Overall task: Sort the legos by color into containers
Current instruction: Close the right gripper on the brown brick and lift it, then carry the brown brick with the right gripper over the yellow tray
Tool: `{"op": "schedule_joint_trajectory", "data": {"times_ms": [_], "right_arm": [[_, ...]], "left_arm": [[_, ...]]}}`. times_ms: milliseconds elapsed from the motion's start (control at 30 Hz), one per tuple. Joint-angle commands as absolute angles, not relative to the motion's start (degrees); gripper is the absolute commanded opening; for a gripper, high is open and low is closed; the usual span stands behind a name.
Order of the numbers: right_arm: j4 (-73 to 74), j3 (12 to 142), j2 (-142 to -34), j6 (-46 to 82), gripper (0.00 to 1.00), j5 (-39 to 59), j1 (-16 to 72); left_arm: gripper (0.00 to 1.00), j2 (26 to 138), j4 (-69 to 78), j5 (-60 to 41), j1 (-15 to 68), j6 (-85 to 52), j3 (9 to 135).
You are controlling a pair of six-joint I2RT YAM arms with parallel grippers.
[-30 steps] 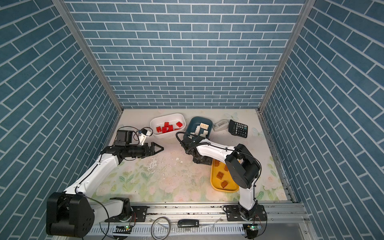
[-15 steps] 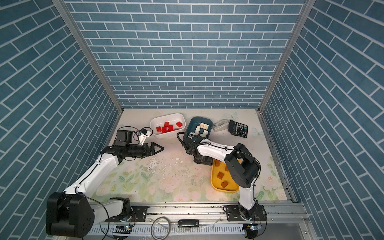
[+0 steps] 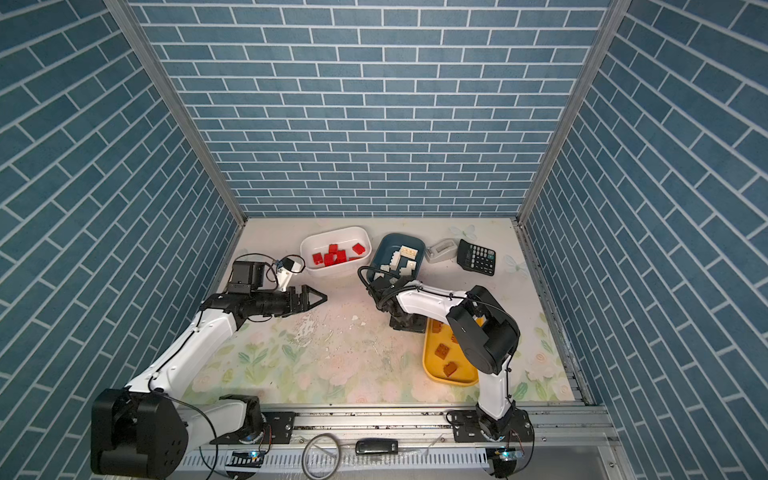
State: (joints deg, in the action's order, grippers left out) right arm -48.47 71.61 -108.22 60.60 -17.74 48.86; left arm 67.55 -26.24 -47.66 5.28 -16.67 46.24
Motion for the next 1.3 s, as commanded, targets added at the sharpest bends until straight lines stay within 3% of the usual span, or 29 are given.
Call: {"op": "schedule_joint_trajectory", "data": {"times_ms": [0, 467, 667, 1000, 1267], "right_arm": [[-47.6, 71.1, -108.9, 60.2, 0.49, -17.6, 48.3], [-47.1, 70.9, -107.7, 56.1, 0.23, -18.7, 46.9], [-50.9, 72.2, -102.4, 55.7, 0.21, -18.5, 46.8], [-62.0, 68.3, -83.7, 53.7, 0.22, -19.5, 40.6], [-51.4, 58.8, -77.5, 45.1, 0.25, -12.8, 31.3]], "left_arm": [[1.0, 66.6, -27.1, -47.9, 5.6, -15.7, 45.5], [1.0, 66.5, -27.7, -47.7, 5.6, -15.4, 45.8], [1.0, 66.4, -27.2, -47.7, 5.6, -15.8, 45.7], [0.99, 64.3, -23.7, -49.6, 5.6, -19.7, 45.0], [1.0, 65.5, -21.0, -49.7, 5.6, -20.8, 44.3]]}}
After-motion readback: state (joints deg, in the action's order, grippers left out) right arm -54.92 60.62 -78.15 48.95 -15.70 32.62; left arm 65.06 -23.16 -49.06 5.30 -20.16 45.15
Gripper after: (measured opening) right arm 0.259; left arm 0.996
